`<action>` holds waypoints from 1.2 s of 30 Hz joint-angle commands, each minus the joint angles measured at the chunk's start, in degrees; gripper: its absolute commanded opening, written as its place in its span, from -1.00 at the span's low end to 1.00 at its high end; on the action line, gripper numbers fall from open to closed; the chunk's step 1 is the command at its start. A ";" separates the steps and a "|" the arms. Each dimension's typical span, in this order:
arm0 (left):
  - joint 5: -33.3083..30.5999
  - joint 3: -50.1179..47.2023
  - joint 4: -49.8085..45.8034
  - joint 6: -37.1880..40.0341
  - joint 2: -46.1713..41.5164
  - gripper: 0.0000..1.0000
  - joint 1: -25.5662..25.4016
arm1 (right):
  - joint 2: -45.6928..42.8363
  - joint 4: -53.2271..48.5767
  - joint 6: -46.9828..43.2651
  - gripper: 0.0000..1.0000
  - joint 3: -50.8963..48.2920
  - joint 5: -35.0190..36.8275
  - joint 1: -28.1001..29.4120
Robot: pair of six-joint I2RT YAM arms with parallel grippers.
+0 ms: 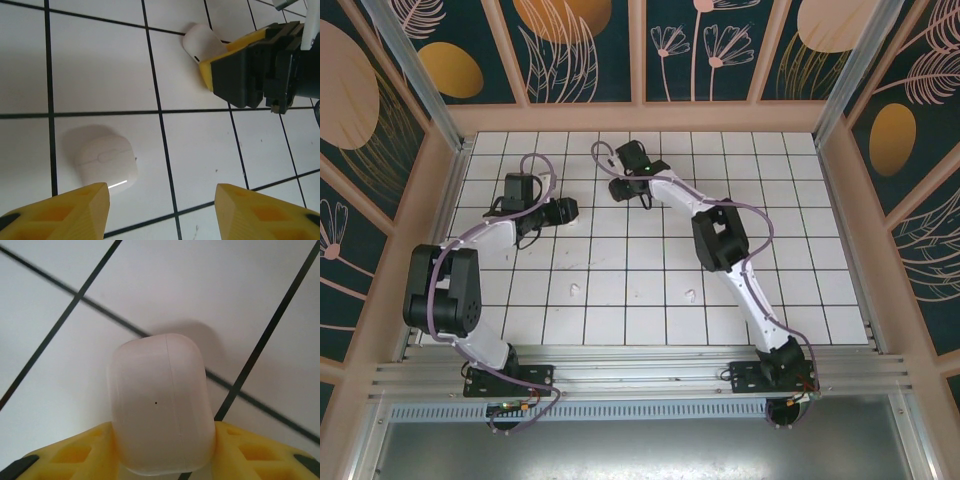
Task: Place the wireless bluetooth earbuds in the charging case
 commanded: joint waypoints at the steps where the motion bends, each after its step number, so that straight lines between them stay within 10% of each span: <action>1: 1.25 -1.72 -0.92 -0.15 -4.59 0.14 0.24 | -5.39 -1.66 -0.81 -0.12 -12.03 -0.32 2.18; 18: 14.79 -11.83 -1.91 -0.14 -17.23 0.00 0.11 | -44.34 19.79 3.42 -0.36 -71.94 -2.50 8.09; 36: 22.61 -10.97 9.08 -6.04 -18.16 0.12 -14.20 | -71.37 28.98 -4.01 -0.33 -81.94 6.11 14.53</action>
